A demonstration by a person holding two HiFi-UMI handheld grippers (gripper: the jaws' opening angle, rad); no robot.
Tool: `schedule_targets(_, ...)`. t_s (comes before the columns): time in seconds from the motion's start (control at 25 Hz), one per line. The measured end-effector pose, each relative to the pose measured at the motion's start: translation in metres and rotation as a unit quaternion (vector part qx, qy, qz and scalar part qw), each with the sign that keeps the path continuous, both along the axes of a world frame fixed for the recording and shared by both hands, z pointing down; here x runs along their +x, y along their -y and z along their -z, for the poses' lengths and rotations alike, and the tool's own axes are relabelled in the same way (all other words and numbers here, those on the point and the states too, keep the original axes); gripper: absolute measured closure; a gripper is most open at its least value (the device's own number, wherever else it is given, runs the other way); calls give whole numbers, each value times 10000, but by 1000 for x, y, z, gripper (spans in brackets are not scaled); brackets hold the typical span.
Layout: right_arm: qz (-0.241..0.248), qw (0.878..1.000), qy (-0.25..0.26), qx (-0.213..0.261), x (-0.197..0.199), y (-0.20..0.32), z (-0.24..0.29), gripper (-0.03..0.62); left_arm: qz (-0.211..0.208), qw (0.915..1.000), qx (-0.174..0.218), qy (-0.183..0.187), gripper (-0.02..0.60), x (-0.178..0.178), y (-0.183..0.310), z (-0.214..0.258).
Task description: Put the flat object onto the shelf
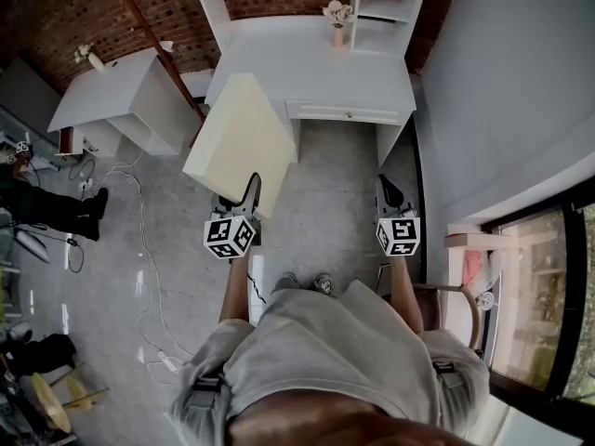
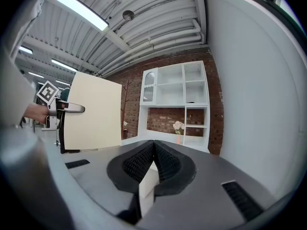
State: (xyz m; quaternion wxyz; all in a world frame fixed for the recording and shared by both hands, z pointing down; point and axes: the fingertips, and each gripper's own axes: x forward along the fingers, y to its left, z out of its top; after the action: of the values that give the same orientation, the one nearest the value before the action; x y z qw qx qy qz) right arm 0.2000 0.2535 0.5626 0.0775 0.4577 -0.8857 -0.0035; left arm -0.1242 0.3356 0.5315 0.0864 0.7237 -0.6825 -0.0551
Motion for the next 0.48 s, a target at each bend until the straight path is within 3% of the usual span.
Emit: schedule_targets(0.48, 92, 9999, -31, -41, -4, 28, -7, 565, 49, 9999, -89, 54, 311, -4, 20, -8)
